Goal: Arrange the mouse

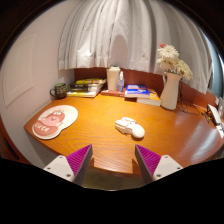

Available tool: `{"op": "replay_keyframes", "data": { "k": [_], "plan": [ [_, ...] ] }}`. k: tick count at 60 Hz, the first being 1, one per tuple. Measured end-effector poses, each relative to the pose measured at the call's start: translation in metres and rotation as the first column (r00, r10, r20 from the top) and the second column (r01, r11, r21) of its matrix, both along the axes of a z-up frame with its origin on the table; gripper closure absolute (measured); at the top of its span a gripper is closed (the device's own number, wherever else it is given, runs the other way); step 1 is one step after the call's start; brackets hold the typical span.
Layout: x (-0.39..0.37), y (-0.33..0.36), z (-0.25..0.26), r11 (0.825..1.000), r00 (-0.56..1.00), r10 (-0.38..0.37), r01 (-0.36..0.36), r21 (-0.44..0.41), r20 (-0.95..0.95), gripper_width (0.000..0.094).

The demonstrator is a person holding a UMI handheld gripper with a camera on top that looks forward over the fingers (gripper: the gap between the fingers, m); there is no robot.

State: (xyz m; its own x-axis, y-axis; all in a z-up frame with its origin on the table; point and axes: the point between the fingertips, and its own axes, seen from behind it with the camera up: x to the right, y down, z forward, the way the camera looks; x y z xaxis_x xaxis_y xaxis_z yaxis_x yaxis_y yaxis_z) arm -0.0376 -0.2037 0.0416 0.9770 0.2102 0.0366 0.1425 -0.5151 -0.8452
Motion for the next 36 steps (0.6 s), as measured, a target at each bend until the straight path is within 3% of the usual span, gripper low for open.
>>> {"op": "replay_keyframes", "data": {
  "k": [10,26,36],
  "plan": [
    [0.025,0.046,-0.017,0.998,0.998,-0.057,0.057,-0.032,-0.004,0.0083],
    [0.041,0.136,-0.031,0.994,0.996,-0.067,0.062,-0.085,-0.052,0.0068],
    [0.063,0.178,-0.034,0.989,0.993,-0.106,0.101,-0.108,-0.044,0.0077]
  ]
}}
